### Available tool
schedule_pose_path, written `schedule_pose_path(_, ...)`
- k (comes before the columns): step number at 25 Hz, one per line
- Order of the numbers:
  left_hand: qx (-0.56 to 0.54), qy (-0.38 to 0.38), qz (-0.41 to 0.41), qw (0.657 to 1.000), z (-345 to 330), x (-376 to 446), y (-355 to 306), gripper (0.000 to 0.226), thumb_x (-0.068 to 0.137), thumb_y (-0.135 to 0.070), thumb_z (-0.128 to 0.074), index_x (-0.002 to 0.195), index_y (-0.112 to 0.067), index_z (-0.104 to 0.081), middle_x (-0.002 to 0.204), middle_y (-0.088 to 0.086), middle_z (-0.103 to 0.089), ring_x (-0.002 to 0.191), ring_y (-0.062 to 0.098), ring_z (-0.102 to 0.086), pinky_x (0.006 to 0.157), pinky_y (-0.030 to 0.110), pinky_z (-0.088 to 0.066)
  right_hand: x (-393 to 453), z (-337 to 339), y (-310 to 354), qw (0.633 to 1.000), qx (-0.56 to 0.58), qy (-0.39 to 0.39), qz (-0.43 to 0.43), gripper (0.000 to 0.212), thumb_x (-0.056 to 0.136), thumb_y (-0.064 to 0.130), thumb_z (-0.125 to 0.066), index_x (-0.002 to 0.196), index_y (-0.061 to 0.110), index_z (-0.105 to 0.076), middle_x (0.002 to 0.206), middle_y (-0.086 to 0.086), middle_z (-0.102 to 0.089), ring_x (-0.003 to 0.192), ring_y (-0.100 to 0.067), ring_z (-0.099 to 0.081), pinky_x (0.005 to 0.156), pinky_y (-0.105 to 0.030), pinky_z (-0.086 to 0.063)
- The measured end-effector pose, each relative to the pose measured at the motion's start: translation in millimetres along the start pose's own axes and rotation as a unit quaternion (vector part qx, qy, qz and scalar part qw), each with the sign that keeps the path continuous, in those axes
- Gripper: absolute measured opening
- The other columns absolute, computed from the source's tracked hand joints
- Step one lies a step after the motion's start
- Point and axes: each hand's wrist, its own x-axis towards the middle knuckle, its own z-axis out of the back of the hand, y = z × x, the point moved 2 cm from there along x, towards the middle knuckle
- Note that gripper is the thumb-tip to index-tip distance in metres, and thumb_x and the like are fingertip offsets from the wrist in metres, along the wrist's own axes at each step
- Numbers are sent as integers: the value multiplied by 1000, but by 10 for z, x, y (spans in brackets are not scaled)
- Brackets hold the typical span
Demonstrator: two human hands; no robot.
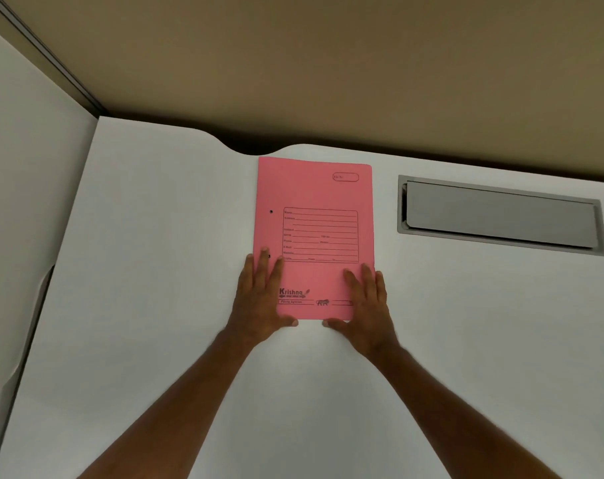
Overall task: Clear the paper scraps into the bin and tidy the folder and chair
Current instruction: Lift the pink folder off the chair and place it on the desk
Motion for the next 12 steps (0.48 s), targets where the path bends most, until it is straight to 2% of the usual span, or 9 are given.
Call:
schedule_pose_path(2, -5, -9, -5, 1000, 68, 127, 16, 141, 64, -75, -79, 163, -12, 0, 170, 19, 15, 154, 42, 21, 126, 53, 5, 125, 28, 7, 1000, 3, -16, 5, 120, 73, 54, -88, 164, 14, -21, 174, -16, -4, 160, -46, 4, 126, -61, -13)
schedule_pose_path(5, 5, -2, -8, 1000, 184, 321, 42, 141, 66, -75, -77, 163, -14, 5, 169, 18, 20, 155, 43, 20, 126, 53, 7, 315, 67, 39, 1000, 6, -25, -3, 121, 74, 58, -86, 165, 16, -19, 174, -16, -2, 160, -46, 5, 127, -62, -12)
schedule_pose_path(8, -1, -11, -12, 1000, 292, 500, 63, 140, 67, -72, -79, 163, -17, 8, 170, 14, 21, 155, 42, 21, 119, 47, 12, 476, 109, 66, 999, 10, -39, -6, 121, 74, 62, -84, 164, 15, -20, 174, -18, -4, 159, -48, 3, 126, -63, -14)
schedule_pose_path(12, -5, -10, -15, 1000, 347, 664, 79, 143, 65, -71, -81, 162, -20, 11, 170, 11, 21, 155, 42, 21, 117, 47, 11, 594, 156, 90, 999, 18, -44, -21, 124, 71, 60, -87, 165, 19, -18, 174, -14, -3, 160, -46, 4, 125, -63, -18)
